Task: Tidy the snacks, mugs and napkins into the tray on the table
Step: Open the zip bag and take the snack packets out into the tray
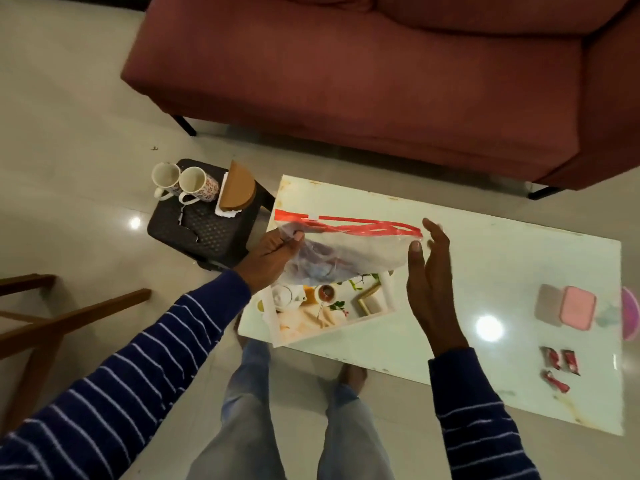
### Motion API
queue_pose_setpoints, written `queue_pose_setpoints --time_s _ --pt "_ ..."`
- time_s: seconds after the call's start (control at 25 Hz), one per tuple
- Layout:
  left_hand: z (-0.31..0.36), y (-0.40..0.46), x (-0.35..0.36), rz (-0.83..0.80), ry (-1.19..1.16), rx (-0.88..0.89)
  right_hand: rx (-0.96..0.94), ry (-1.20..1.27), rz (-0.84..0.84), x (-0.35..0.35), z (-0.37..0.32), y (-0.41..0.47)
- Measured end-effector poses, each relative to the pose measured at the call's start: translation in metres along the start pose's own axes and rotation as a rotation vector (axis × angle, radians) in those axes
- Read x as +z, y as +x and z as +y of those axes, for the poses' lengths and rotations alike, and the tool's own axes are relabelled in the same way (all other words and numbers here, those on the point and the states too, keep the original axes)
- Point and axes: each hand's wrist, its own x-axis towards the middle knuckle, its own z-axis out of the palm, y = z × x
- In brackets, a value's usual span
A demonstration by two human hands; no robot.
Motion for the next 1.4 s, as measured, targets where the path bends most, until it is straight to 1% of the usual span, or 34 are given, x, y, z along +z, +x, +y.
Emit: queue_pose_setpoints --time_s 0.04,0.08,0.16,0.24,0.32,0.36,0.44,0.56,0.68,0.76,0.88,1.0,1.2,1.32,1.4 --pt "0.005 -0.002 0.008 -0.011 0.002 -0.001 -0.106 -0.147 0.032 -0.012 -0.005 0.007" --pt "0.011 -0.004 0.014 -0.024 -0.007 0.000 -0.208 -0.263 0.004 -0.020 -0.013 0.016" --pt "0.020 -0.008 0.023 -0.059 -0.030 -0.004 -0.323 -0.384 -0.181 -0.029 -0.033 0.028" --pt "0.020 -0.010 0.028 -0.072 -0.034 0.008 -0.350 -0.324 -0.407 -0.030 -0.051 0.035" --pt "0.020 -0.015 0.031 -0.040 -0.033 0.004 -0.312 -0.236 -0.578 -0.028 -0.061 0.036" --pt "0.017 -0.017 0.031 -0.007 -0.033 0.003 -0.285 -0.223 -0.633 -0.024 -0.062 0.035" --pt "0.009 -0.020 0.029 0.061 -0.028 0.010 -0.255 -0.197 -0.677 -0.015 -0.063 0.030" --pt "0.001 -0.019 0.027 0.108 0.049 0.090 -0.240 -0.122 -0.628 0.004 -0.069 0.021" --pt "0.005 -0.020 0.023 0.218 0.146 0.191 -0.287 -0.191 -0.512 0.028 -0.084 0.015" --pt "0.010 -0.022 0.027 0.251 0.189 0.257 -0.313 -0.176 -0.447 0.035 -0.093 0.011" --pt "0.021 -0.031 0.011 0.337 0.194 0.336 -0.407 -0.129 -0.359 0.055 -0.112 0.006" --pt "0.031 -0.038 -0.003 0.410 0.194 0.410 -0.491 -0.170 -0.303 0.069 -0.122 0.007" --pt "0.022 -0.043 -0.015 0.469 0.159 0.358 -0.519 -0.235 -0.325 0.071 -0.110 0.004" --pt "0.023 -0.041 -0.031 0.532 -0.014 0.257 -0.535 -0.297 -0.315 0.050 -0.090 0.013" --pt "0.026 -0.041 -0.048 0.601 -0.107 0.209 -0.481 -0.314 -0.259 0.027 -0.072 0.019"
